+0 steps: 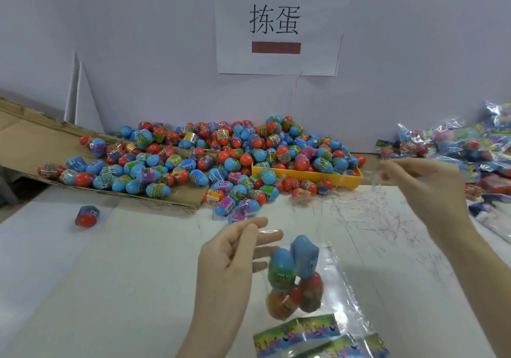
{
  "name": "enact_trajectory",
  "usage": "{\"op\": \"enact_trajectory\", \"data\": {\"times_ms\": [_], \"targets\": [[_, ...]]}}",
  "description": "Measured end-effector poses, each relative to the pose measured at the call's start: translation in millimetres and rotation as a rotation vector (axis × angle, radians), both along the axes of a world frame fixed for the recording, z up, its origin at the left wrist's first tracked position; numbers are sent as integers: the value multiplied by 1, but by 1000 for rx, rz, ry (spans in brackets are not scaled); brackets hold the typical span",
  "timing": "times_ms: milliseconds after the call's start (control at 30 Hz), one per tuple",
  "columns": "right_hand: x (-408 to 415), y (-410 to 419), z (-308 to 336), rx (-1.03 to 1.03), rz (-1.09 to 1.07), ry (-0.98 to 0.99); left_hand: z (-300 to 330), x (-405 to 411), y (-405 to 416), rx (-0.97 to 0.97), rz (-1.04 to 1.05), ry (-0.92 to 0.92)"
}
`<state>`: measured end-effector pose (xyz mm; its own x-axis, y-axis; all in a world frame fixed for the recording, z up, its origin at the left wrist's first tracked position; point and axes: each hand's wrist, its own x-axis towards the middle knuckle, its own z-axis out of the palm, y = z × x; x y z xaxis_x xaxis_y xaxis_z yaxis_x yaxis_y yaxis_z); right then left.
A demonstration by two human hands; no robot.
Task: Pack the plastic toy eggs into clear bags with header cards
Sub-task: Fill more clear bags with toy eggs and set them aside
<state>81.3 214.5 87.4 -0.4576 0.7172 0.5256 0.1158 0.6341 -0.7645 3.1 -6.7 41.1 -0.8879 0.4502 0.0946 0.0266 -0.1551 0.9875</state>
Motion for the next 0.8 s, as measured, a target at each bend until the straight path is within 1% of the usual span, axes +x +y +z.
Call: {"op": "enact_trajectory", "data": {"times_ms": [67, 100, 167, 200, 233, 267, 300, 333, 367, 400, 433, 467, 500, 533, 567, 600, 633, 667, 700, 733, 800], "targets": [[9, 23, -8, 49, -199, -130, -1, -2, -1, 9, 19, -5], [13, 32, -12, 123, -275, -269, -2, -3, -2, 10, 26, -7], [17, 45, -13, 298, -348, -618, -3, -5, -3, 5, 30, -15], [17, 51, -12, 296, -327, -779, -3, -5, -3, 5, 27, -18], [19, 56, -8, 242, -264, -910, -3, -6, -3, 5, 24, -20], [20, 58, -2, 155, -136, -985, -3, -5, -2, 3, 20, -21], [22, 59, 6, 54, 43, -988, -2, -5, -2, 2, 17, -20], [25, 59, 11, -78, 274, -919, -2, -5, -2, 1, 15, -16], [26, 54, 16, -74, 415, -776, -2, -5, -2, 1, 12, -13], [22, 53, 18, -181, 449, -592, -2, -6, -2, 0, 8, -13], [21, 54, 14, -334, 471, -539, -1, -6, -2, -2, 5, -14], [17, 58, 9, -491, 348, -490, -1, -6, -2, -5, 3, -12], [20, 49, 2, -445, 308, -675, 0, -6, -3, -7, 3, -8], [17, 52, -8, -478, 189, -732, 0, -7, -4, -8, 6, -5], [19, 51, -8, -365, 82, -825, 1, -7, -4, -6, 7, -6], [16, 54, -8, -250, 5, -765, 1, -7, -5, 2, 9, -9], [12, 57, -5, -225, 82, -620, 2, -8, -5, 14, 14, -13], [11, 52, 3, -256, 153, -500, 1, -8, -5, 20, 16, -20], [13, 45, 8, -297, 144, -325, 1, -8, -5, 22, 13, -26], [14, 42, 11, -224, 134, -198, 2, -8, -6, 28, 8, -31], [11, 26, 9, 9, 30, -64, 4, -8, -5, 51, 4, -40]]}}
